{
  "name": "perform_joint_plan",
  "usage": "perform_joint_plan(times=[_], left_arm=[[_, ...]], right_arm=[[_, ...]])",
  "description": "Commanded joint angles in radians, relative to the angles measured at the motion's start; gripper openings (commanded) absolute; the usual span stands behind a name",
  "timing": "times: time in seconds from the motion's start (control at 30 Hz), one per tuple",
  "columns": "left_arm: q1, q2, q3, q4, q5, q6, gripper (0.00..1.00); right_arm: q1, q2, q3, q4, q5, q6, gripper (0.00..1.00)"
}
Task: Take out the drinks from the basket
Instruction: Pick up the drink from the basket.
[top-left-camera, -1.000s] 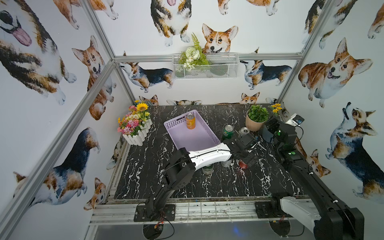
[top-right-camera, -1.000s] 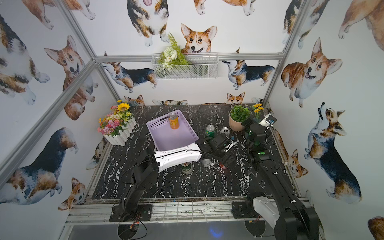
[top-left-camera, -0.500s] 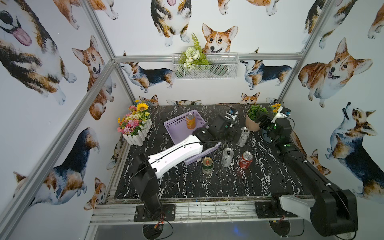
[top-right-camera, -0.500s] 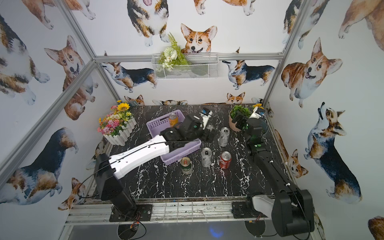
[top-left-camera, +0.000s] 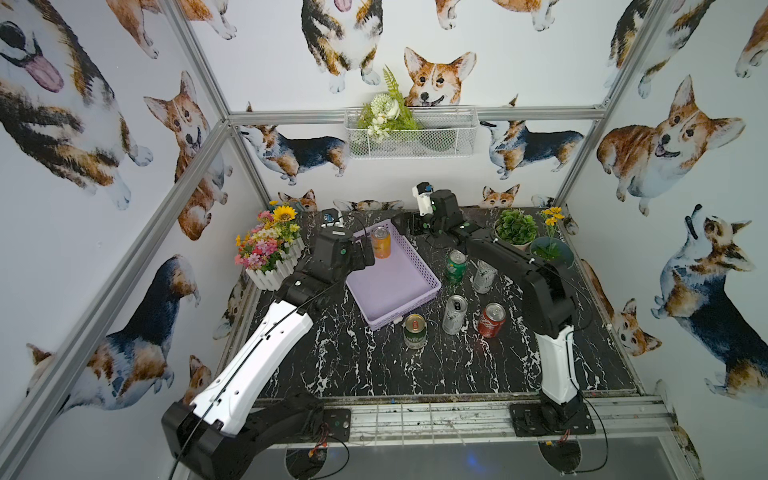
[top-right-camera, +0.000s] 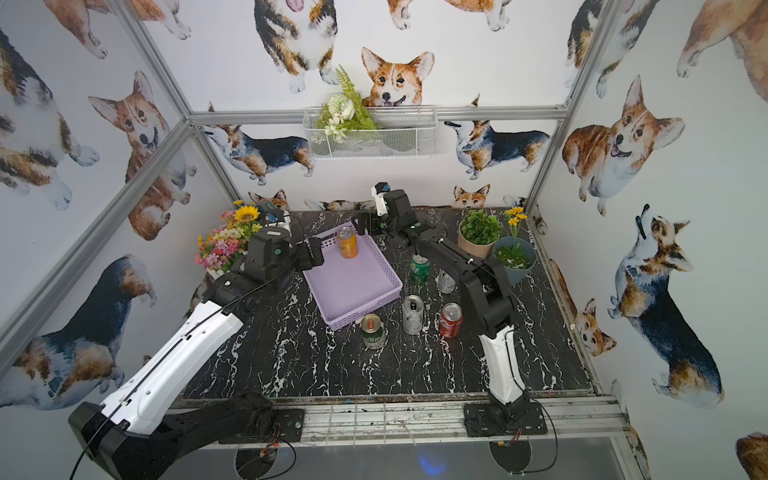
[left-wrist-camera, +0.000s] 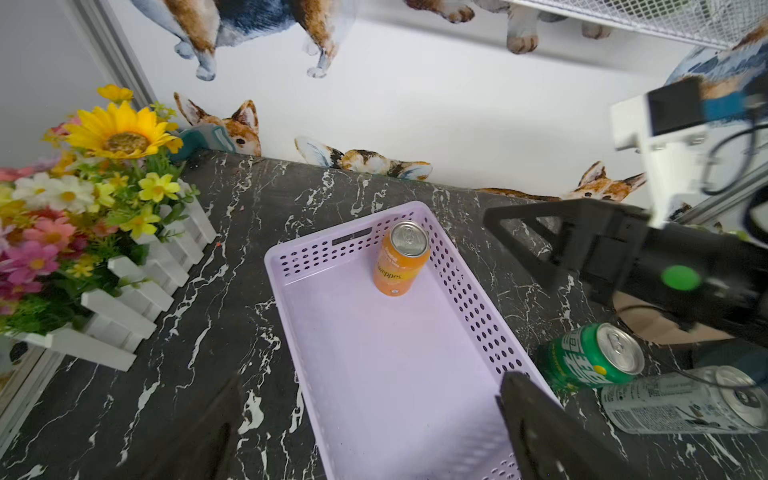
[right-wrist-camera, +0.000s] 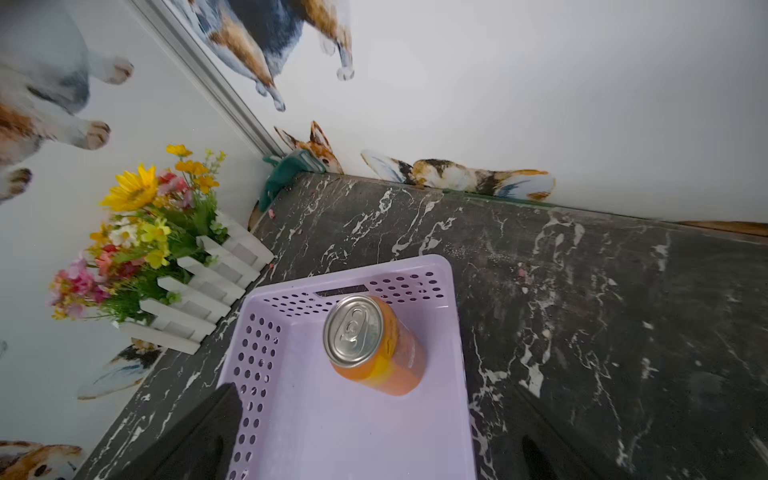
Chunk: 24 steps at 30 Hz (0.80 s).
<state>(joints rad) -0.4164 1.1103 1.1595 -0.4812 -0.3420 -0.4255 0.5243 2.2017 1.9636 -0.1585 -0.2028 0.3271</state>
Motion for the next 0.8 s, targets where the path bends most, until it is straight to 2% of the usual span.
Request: perform_joint_plan(times=[0.0,0.2,0.37,0.77], left_arm=[[0.014,-0.038,-0.024,-0.033,0.034,-0.024,1.00],[0.017,-0.056,-0.044,-0.036,0.053,-0.019,1.00],[0.018,-0.049,-0.055,-0.031,0.063,-0.018,1.00],[0.020,-0.046,-0.046,-0.051,0.074,-0.010,1.00]], right_arm=[[0.019,0.101,0.154,-0.159,0.010,-0.045,1.00],[0.054,0.163,0.203,-0.095,0.029,-0.060,1.00],[0.070,0.206,0.237,-0.084,-0.005,-0.067,1.00],[0.095,0.362,0.388,-0.031,0.058,-0.106,1.00]])
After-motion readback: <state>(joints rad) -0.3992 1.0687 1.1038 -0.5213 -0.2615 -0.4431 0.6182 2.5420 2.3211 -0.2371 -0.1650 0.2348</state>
